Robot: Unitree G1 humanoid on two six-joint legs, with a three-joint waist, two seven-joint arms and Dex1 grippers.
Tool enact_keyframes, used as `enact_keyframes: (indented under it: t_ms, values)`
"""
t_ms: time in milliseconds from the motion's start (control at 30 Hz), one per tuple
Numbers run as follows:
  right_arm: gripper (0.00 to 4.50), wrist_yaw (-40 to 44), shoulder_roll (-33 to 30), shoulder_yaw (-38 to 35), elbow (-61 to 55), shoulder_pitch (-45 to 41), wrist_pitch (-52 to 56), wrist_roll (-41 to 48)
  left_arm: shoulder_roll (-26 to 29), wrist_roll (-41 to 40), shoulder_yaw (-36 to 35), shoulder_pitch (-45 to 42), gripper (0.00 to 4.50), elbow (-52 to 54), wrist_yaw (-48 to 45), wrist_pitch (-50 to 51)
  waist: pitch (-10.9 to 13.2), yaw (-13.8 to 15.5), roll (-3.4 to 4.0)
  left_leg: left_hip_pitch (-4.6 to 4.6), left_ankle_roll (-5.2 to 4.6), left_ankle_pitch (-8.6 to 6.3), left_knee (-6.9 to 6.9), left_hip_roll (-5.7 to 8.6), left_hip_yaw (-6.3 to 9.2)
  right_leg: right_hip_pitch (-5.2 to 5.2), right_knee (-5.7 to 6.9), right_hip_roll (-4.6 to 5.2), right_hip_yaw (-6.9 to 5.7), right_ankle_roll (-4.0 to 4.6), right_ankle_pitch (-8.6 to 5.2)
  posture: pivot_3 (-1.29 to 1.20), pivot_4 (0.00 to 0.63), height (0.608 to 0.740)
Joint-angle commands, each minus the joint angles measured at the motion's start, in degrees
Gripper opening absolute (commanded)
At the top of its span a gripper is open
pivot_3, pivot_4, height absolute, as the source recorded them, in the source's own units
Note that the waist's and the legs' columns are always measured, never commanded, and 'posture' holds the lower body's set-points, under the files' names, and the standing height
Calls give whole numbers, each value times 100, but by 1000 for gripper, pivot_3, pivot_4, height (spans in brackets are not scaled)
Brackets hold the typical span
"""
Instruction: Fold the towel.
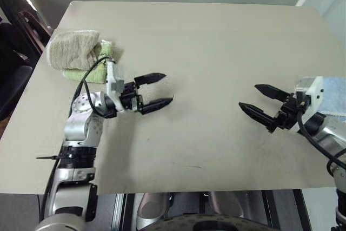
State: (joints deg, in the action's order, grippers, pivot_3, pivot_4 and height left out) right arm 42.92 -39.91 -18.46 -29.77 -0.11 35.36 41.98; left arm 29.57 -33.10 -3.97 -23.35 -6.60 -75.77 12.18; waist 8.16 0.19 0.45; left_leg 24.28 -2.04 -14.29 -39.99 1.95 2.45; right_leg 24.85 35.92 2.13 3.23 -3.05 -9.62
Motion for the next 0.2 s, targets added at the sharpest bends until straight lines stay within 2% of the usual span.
enact_keyframes:
  t_ms: [33, 200]
  values:
    - [4500, 75, -36, -41, -101, 27, -99, 54, 13, -26, 92, 64, 4473, 208, -241, -151, 0, 1, 0, 1, -2, -1, 0, 0, 1, 0, 0, 0, 0, 0, 0, 0, 150, 733]
    - [4500, -26, 55, 140, -50, -24, -241, -142, -91, 105, 77, 49, 4473, 56, -171, -395, 0, 5, 0, 5, -7, -7, 0, 0, 4, 2, -1, 1, 0, -1, -1, 0, 150, 733]
